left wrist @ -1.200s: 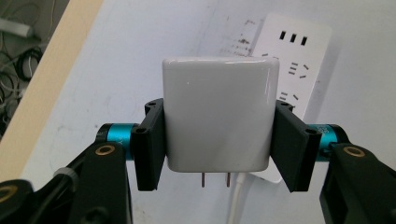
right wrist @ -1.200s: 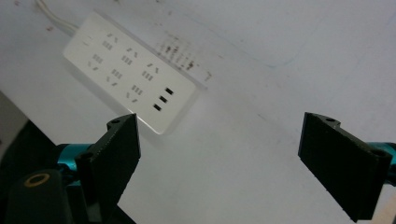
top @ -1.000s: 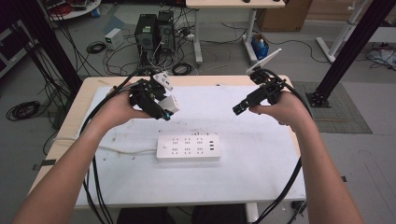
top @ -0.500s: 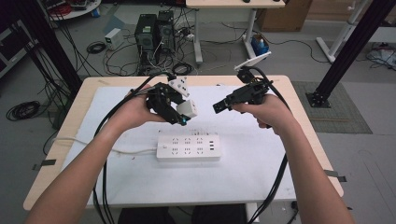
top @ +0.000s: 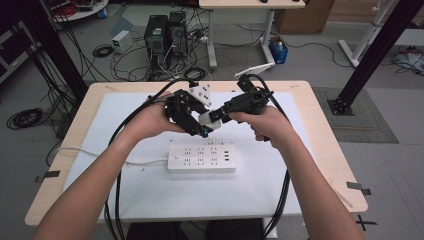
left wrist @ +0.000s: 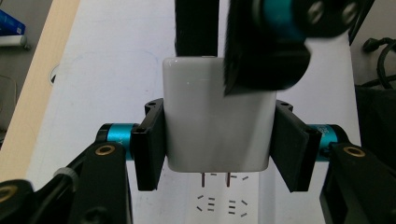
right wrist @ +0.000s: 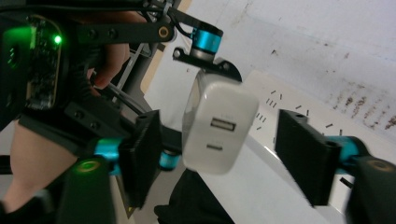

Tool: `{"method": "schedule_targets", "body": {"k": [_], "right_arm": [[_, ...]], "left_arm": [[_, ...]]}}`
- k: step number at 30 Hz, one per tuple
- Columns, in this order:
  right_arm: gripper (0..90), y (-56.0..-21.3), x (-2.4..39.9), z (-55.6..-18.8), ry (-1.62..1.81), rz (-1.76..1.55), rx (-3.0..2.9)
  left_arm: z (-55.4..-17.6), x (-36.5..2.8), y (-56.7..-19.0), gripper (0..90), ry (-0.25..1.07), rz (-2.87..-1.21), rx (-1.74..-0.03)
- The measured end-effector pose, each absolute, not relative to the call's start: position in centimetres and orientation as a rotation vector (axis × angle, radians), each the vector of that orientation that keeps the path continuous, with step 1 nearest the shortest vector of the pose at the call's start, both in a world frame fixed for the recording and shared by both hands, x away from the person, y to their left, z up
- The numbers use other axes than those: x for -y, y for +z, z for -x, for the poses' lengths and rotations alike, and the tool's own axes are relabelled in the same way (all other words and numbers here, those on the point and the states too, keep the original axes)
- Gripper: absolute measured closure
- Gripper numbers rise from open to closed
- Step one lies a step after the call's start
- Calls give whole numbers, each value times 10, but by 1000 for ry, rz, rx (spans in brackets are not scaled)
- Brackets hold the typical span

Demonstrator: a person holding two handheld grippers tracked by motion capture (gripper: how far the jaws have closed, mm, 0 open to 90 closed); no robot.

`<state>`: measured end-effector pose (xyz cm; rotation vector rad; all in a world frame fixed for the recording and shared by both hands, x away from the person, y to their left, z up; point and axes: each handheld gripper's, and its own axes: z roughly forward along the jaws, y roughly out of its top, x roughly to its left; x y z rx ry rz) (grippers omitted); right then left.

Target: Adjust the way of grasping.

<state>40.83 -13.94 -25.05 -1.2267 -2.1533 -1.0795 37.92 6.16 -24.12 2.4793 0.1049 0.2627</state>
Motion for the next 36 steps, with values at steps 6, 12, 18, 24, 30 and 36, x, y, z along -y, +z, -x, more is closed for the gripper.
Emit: {"method": "schedule_targets", "body": {"k": [6,12,18,24,30,36], "right_arm": [[401,-258,132,-409,-1074,1236,2108],[571,-261,135,-410,-1100,1253,2083],[605,-265,135,-412,-1088,1270,2051],[626,-264,137,-412,-1108,1262,2035],[626,-258,147,-411,-1145,1274,2090],[626,-242,158,-411,-1150,1275,2249]], "left_arm": [[-379,-58,-240,426,278,-2482,-70],[-378,-57,-240,426,310,-2479,-55],[-374,-54,-243,421,381,-2518,-4],[-375,-54,-241,387,389,-2524,-38],[-377,-64,-240,328,389,-2532,-110],[-382,-87,-239,286,280,-2554,-288]]}}
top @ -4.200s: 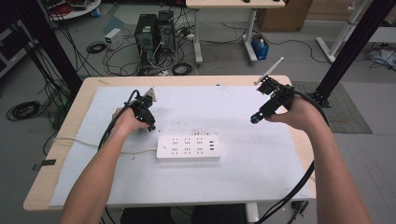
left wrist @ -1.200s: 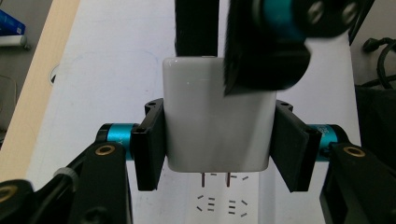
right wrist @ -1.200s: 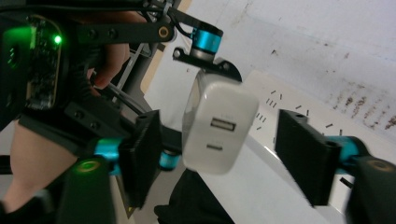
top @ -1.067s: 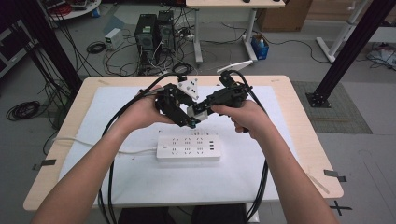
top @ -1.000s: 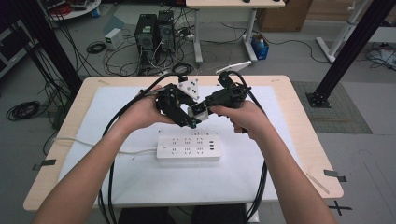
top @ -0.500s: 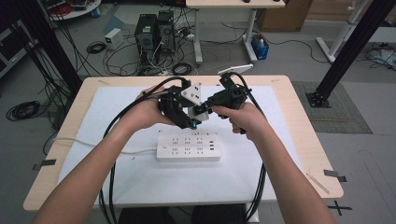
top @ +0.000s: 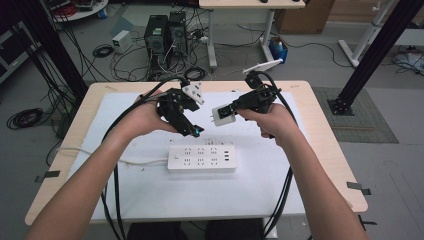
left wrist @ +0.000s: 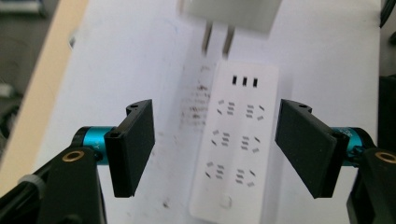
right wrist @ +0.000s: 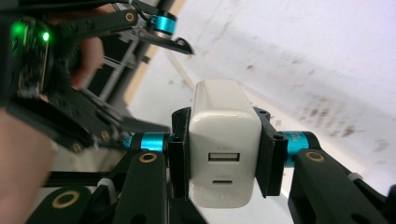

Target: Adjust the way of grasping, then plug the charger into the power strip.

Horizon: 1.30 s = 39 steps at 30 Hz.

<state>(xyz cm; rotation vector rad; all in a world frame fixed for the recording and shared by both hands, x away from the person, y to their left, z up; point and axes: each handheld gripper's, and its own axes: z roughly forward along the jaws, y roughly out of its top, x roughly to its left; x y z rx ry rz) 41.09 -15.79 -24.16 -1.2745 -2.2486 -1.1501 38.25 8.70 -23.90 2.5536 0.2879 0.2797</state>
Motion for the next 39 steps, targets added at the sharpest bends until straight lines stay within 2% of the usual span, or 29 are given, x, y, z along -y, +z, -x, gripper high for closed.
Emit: {"method": "schedule_targets", "body": {"k": [1,2,4,6,11,19,23,28,39], "right_arm": [[626,-239,159,-411,-1137,1273,2274],[626,-234,161,-412,-1112,1288,2344],[626,-232,163,-414,-1092,1291,2367],[626,-228,166,-415,-1079,1303,2415],[625,-221,172,-418,-1028,1329,2516],[625,-214,184,-417,-842,1458,2714],[625,-212,192,-416,-813,1486,2740],[625,-212,196,-416,-769,1492,2777],[625,-226,175,-427,-676,1231,2948]], "left_arm": [[-383,-91,-240,285,262,-2554,-330],[-385,-95,-241,246,258,-2566,-367],[-387,-104,-240,246,283,-2605,-411],[-389,-114,-241,246,244,-2605,-487],[-394,-138,-242,246,242,-2636,-656],[-402,-178,-248,246,279,-2645,-993],[-404,-195,-251,246,288,-2619,-1094],[-405,-205,-252,246,325,-2606,-1155],[-400,-200,-251,246,302,-2614,-1114]]}}
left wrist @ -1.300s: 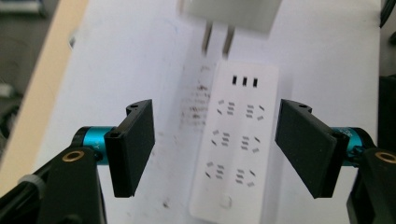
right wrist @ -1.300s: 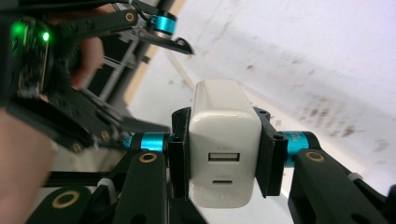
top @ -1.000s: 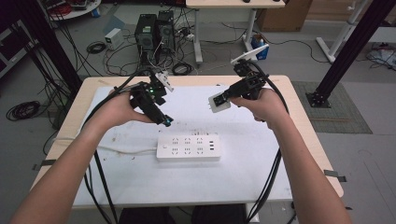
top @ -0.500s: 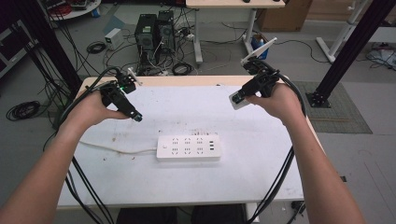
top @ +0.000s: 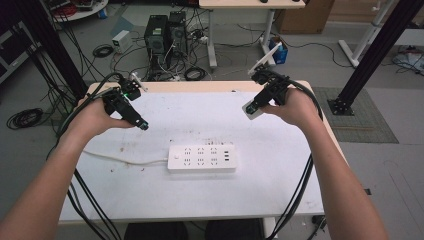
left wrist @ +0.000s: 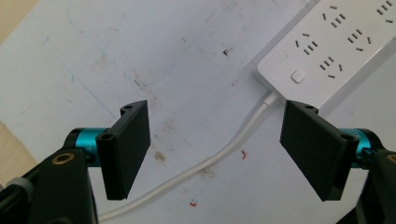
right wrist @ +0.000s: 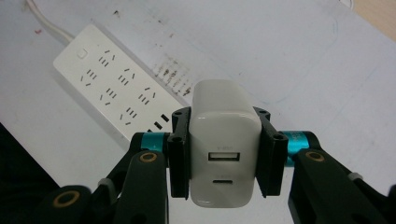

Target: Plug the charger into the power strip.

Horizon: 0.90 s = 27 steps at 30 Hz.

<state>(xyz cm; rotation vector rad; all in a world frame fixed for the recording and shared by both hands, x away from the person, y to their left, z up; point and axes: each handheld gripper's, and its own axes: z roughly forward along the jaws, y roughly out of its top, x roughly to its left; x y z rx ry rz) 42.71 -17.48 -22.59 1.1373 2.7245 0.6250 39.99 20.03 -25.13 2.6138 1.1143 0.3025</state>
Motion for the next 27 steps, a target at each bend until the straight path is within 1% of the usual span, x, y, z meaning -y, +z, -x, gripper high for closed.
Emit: {"method": "schedule_targets", "body": {"k": [6,8,13,16,27], "right_arm": [[625,-234,159,-433,600,-1015,-2783],[625,-242,144,-435,569,-884,-2832],[625,-252,127,-435,516,-726,-2873],[625,-262,113,-435,463,-609,-2908],[625,-304,67,-435,237,-297,-3025]], "left_arm": [[-394,-200,-250,246,270,-2614,-1127],[-391,-201,-250,246,265,-2601,-1139],[-385,-204,-253,246,252,-2601,-1142],[-383,-207,-258,246,222,-2613,-1149],[-375,-218,-264,246,219,-2612,-1171]]}}
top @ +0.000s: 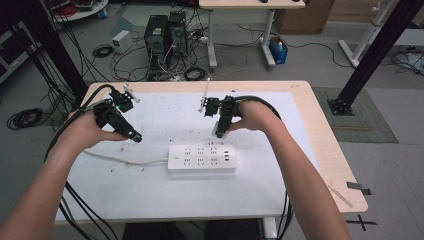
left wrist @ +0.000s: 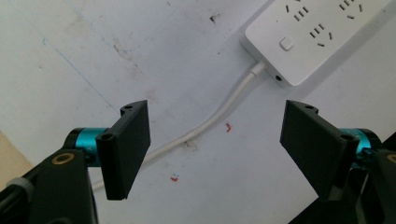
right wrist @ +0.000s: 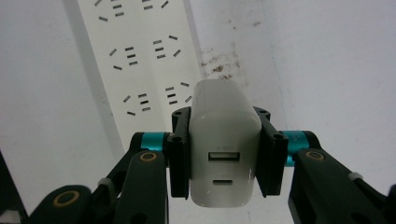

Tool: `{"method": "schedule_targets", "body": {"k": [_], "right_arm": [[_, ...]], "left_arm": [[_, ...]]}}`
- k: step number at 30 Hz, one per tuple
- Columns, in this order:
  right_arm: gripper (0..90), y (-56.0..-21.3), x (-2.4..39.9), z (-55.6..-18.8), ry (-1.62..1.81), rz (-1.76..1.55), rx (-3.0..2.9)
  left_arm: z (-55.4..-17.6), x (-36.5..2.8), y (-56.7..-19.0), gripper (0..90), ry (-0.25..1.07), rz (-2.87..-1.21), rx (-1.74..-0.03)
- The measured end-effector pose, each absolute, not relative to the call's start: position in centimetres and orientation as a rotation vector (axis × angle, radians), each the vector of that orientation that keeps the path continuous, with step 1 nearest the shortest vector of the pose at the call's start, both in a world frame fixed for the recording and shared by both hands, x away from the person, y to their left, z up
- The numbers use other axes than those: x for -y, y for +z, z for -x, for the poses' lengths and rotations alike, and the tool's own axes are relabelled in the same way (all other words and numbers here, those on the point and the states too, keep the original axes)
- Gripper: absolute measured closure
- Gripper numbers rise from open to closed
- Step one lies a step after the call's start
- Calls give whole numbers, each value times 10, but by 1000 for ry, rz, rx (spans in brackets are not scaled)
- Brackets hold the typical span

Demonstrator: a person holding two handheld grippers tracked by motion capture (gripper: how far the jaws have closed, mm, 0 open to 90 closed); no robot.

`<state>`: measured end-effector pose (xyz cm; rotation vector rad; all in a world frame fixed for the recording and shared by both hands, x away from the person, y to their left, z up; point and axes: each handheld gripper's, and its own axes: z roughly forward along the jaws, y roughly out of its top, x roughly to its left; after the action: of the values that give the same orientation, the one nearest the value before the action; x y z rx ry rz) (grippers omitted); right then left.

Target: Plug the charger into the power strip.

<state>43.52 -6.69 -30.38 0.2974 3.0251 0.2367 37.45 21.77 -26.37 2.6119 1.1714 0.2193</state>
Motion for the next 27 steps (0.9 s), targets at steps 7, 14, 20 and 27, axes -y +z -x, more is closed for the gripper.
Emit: {"method": "schedule_targets", "body": {"k": [7,14,20,27], "right_arm": [[625,-325,46,-432,142,-157,-3088],[626,-340,36,-426,25,-56,-3121],[626,-344,32,-423,8,-26,-3127],[629,-348,31,-422,6,7,-3129]], "left_arm": [[-370,-219,-266,246,209,-2618,-1160],[-368,-222,-266,246,212,-2620,-1161],[-367,-223,-266,246,210,-2618,-1163],[-367,-223,-269,246,203,-2621,-1159]]}}
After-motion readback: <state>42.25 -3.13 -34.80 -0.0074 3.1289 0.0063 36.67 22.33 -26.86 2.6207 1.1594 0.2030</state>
